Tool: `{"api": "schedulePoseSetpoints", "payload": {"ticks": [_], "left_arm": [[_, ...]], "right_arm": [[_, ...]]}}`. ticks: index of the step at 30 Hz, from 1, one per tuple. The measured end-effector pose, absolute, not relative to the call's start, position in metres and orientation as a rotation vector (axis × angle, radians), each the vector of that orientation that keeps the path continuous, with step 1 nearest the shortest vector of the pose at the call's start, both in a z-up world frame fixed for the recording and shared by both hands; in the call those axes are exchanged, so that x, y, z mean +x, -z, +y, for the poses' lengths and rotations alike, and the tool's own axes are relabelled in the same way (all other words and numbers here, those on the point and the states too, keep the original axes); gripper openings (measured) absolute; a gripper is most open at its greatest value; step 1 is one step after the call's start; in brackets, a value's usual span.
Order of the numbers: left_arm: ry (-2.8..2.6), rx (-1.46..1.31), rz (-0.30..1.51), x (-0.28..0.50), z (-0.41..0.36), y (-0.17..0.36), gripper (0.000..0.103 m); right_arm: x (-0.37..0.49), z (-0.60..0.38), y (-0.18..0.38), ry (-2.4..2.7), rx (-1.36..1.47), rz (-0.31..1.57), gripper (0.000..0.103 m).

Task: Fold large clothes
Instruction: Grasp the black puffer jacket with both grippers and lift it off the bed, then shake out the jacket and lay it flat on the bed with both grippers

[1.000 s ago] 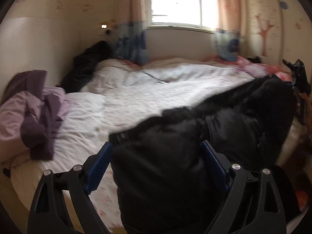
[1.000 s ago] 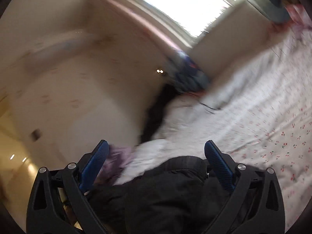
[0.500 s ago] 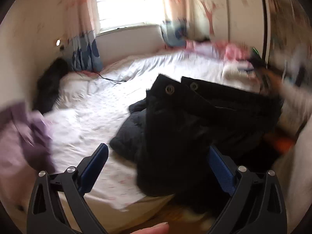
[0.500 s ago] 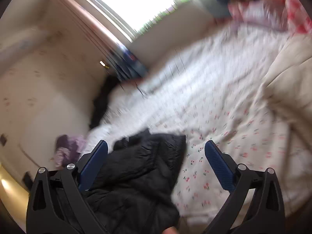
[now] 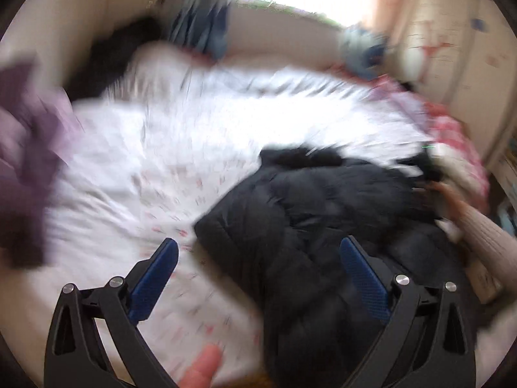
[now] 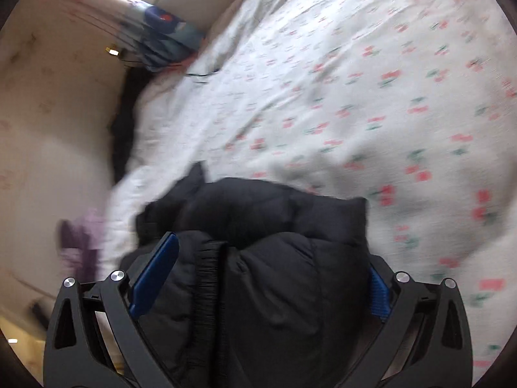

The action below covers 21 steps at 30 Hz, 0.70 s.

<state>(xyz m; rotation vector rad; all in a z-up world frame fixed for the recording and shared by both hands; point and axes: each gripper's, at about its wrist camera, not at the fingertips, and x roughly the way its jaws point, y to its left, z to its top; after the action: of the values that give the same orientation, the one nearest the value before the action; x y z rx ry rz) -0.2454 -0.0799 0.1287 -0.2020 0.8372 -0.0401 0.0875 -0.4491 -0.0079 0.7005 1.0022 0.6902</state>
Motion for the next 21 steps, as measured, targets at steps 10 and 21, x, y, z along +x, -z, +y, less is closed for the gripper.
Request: {"api": "schedulePoseSetpoints", "payload": {"ticks": [10,21], "left_arm": [[-0.215,-0.339,0.948,-0.099,-0.088,-0.027,0.093],[-0.438,-0.172,0.679,0.024,-0.073,-0.144,0.092]], "right_arm": [[0.112,-0.463,-0.054,-0.692,0.646,0.863,0.096],[0.195,-0.478,-0.179,-0.457,0.644,0.632,0.096]]}}
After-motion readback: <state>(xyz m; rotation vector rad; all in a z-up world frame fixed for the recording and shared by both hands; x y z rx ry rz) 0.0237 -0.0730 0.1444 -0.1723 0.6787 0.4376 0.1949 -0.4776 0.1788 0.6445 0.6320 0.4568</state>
